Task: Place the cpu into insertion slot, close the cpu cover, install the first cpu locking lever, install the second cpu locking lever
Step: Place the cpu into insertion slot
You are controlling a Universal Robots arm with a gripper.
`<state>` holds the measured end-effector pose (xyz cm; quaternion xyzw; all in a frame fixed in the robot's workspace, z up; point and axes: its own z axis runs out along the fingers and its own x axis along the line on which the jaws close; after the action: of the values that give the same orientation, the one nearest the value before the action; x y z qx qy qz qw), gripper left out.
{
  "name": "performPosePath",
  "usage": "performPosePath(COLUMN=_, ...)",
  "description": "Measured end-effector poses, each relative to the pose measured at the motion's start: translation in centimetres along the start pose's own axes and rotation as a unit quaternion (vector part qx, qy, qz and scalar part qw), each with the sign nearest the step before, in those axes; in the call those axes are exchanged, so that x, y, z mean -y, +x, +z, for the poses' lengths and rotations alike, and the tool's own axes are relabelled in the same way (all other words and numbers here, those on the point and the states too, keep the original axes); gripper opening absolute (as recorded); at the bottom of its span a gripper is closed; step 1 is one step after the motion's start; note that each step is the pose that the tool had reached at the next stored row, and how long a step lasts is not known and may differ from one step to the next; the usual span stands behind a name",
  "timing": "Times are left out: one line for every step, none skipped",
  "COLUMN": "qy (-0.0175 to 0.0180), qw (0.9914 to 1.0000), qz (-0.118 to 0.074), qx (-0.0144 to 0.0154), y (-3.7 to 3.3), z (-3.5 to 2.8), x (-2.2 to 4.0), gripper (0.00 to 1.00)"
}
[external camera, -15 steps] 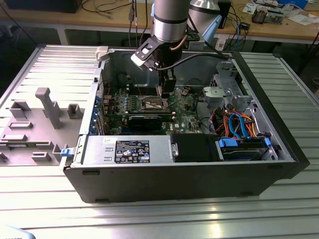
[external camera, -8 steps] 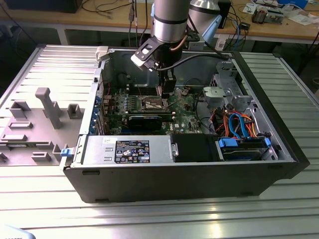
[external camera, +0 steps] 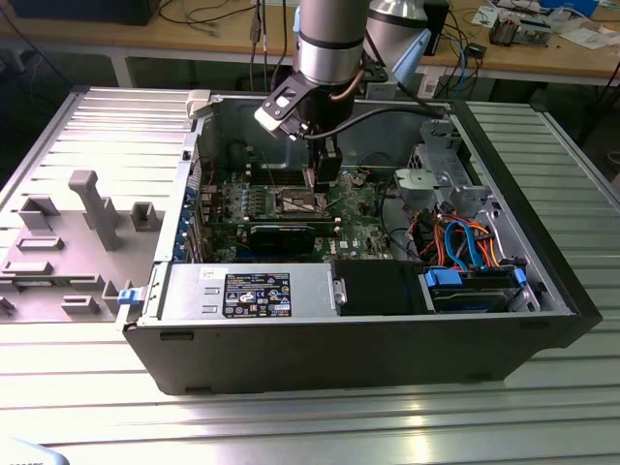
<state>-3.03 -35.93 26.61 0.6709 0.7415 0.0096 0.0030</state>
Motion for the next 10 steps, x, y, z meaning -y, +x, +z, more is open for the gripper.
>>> performPosePath(qy=0.0000, qw=1.00000, qz=0.000, qx=0.0000, y=0.00, z=0.06, x=0.00, gripper=0.55)
performPosePath(qy=0.0000, qw=1.00000, qz=0.000, qx=0.0000, y=0.00, z=0.07, x=0.00, gripper=0.55)
performPosePath(qy=0.0000, qw=1.00000, qz=0.000, qx=0.0000, y=0.00, z=0.08, x=0.00, gripper=0.55)
performPosePath(qy=0.0000, qw=1.00000, qz=0.000, qx=0.0000, y=0.00, z=0.10, x=0.00, gripper=0.55)
performPosePath(qy=0.0000, qw=1.00000, qz=0.000, qx=0.0000, y=0.00, z=0.11, x=0.00, gripper=0.55)
performPosePath(qy=0.0000, qw=1.00000, qz=0.000, qx=0.0000, y=0.00, z=0.12, x=0.00, gripper=0.55)
performPosePath(qy=0.0000, qw=1.00000, qz=0.000, qx=0.0000, y=0.00, z=0.14, x=0.00, gripper=0.55)
performPosePath(qy=0.0000, qw=1.00000, qz=0.000, qx=0.0000, y=0.00, z=0.15, x=0.00, gripper=0.55)
performPosePath(qy=0.0000, qw=1.00000, qz=0.000, qx=0.0000, y=0.00, z=0.19, x=0.01, gripper=0.55)
performPosePath(qy=0.0000, qw=1.00000, qz=0.000, qx=0.0000, y=0.00, z=0.23, x=0.04, gripper=0.55)
